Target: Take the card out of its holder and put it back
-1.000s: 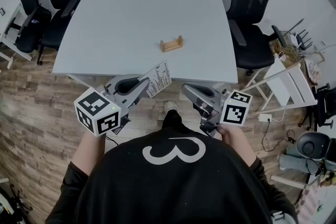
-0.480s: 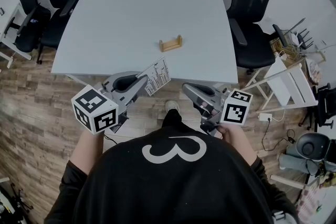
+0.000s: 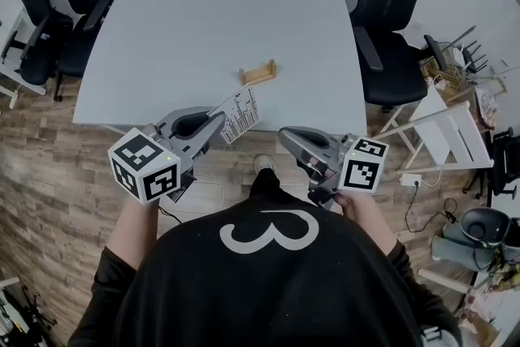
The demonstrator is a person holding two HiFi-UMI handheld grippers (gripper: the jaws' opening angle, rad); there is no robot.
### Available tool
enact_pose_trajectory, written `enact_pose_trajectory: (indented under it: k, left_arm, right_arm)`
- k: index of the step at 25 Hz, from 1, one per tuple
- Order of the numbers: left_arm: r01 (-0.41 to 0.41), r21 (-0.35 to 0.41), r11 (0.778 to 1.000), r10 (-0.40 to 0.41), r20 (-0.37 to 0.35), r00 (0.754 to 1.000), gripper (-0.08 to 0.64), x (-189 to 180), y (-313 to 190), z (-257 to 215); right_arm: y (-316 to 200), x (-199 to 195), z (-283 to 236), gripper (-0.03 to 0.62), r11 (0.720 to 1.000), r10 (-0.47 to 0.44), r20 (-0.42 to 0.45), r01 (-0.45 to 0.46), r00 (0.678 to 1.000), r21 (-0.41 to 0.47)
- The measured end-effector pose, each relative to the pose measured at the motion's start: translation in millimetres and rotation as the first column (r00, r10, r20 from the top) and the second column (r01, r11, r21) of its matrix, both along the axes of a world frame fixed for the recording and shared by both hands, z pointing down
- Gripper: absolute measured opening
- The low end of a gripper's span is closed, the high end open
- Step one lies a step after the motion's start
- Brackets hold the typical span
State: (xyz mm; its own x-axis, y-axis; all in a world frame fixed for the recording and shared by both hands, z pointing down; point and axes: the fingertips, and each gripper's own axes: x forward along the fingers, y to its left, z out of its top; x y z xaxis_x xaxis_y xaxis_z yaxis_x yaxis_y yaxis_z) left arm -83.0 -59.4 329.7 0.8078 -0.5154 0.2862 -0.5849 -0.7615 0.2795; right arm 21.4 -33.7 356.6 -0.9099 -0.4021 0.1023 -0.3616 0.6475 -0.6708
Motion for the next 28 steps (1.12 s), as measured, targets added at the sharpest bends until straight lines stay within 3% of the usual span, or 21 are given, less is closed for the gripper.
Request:
enact_pose_trajectory:
  k: [9,21,28]
  left_arm:
    - [-0.046,0.032,0.998,0.044,0.044,0.998,0.025,19.4,-70.5,-0.1]
    - [-0.110,0.084,0.990,0.101,0.110,0.989,0.025,31.0,-101.0,2.2]
    - [-0.137,0.078,0.987,0.127,0.115,0.985,0.025,41.6,-153.5,12.0]
  right_arm:
    - [-60.5,18.6,8.1,0.006,0.999,0.001,0.001,-0.001,1.000,-0.038]
    - [-77.7,25.5,22.3,0.006,0.998,-0.013,-0.009,0.012,1.000,-0.055]
    - [-121.0,30.0,38.3,0.006,0.994,-0.029,-0.016,0.027,0.999,-0.105]
